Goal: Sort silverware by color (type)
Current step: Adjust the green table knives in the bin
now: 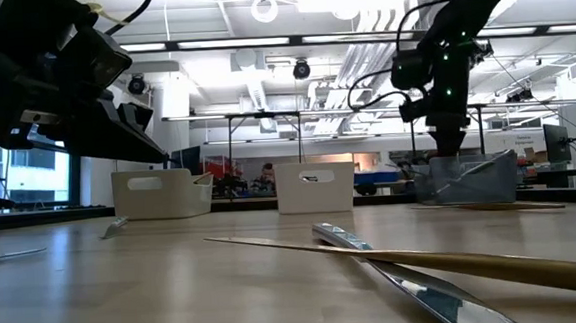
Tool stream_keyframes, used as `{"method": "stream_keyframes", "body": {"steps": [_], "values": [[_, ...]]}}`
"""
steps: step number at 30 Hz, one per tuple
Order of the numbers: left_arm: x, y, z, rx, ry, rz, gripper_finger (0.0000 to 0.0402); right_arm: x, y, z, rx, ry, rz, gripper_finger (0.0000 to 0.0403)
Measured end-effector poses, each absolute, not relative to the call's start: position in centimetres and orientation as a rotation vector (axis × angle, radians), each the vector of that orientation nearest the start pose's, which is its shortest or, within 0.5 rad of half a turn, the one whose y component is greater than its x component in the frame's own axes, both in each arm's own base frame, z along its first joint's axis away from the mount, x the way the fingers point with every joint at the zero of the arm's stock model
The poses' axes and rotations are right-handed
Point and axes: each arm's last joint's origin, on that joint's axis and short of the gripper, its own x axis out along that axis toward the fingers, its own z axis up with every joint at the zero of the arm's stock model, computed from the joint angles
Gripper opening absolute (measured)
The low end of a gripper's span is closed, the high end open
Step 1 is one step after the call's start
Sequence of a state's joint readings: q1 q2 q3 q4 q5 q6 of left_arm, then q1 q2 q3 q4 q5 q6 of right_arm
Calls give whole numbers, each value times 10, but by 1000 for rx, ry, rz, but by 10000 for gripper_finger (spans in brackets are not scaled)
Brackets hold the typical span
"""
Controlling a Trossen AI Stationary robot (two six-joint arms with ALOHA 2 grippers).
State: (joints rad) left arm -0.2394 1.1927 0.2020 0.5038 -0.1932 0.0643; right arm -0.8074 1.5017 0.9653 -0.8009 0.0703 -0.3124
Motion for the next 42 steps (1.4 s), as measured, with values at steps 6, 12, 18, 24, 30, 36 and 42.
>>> {"method": "stream_keyframes", "body": {"steps": [6, 12, 18, 24, 30, 36, 42], "values": [[188, -40, 132, 167, 474, -61, 0, 185, -197, 186, 237, 1426, -491, 131], [188, -40, 132, 167, 474, -61, 0, 187, -201, 178, 208, 1466, -517, 131], [188, -40, 132, 168, 474, -60, 0, 188, -204, 176, 202, 1459, -531, 131], [188, -40, 132, 167, 474, -60, 0, 188, -207, 176, 197, 1437, -549, 131], [188, -40, 132, 184, 474, -64, 0, 189, -208, 176, 195, 1428, -556, 128], [188, -40, 132, 169, 474, -61, 0, 191, -210, 177, 185, 1396, -573, 109], [188, -40, 132, 175, 474, -62, 0, 192, -212, 178, 181, 1380, -584, 82]]}}
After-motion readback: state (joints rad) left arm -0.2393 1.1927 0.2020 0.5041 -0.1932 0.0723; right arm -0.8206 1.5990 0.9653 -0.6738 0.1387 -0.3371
